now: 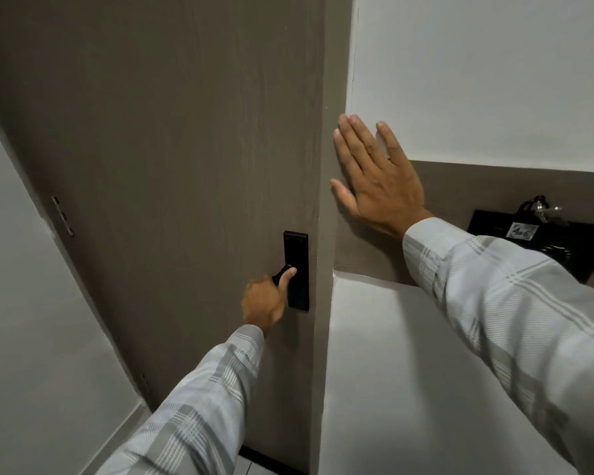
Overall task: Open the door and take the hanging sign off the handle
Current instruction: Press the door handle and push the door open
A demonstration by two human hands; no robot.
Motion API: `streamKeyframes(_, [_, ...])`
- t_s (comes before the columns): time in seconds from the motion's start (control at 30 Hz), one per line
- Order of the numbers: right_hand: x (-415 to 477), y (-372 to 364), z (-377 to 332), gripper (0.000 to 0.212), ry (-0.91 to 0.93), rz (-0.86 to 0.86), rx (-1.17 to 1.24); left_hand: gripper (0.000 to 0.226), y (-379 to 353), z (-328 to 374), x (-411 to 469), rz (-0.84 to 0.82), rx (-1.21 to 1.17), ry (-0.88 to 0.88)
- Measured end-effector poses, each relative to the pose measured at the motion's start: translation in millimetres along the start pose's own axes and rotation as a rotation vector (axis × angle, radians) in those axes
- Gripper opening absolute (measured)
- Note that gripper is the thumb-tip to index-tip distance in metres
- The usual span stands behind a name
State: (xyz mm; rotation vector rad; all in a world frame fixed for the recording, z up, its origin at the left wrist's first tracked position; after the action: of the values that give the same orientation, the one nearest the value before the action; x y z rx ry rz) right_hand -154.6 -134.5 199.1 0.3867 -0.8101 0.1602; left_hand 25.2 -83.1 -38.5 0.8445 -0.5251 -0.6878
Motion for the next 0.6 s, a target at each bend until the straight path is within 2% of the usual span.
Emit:
streamKeyframes(0.1, [0, 0, -1, 0.070, 0.003, -0.007, 0.021, 0.088, -6, -7, -2, -0.056, -0.074, 0.070])
streamKeyframes(0.27, [-1, 0, 0, 0.070, -0.002, -0.013, 0.024, 0.080, 1, -13, 0, -0.117, -0.063, -0.012])
streamKeyframes(0.47, [1, -3, 1, 0.071, -0.026, -0.080, 0.085, 0.082, 44, -6, -8, 0.136, 0.276, -0.337])
streamKeyframes(0.6, [-1, -3, 0, 0.070, -0.081, -0.122, 0.130, 0.083, 50, -7, -15, 0.141, 0.410, -0.429])
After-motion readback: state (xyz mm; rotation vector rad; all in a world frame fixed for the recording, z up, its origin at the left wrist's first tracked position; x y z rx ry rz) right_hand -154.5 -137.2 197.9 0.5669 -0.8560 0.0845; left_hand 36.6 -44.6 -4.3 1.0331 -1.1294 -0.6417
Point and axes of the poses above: each hand's wrist, its own x-axis towards the middle knuckle, its own y-axis out of the back of the hand, z = x × y, the point moved 8 cm from there along x, towards the middle knuckle, and after that the axes turned 3 degrees about y, right-handed, at the moved point
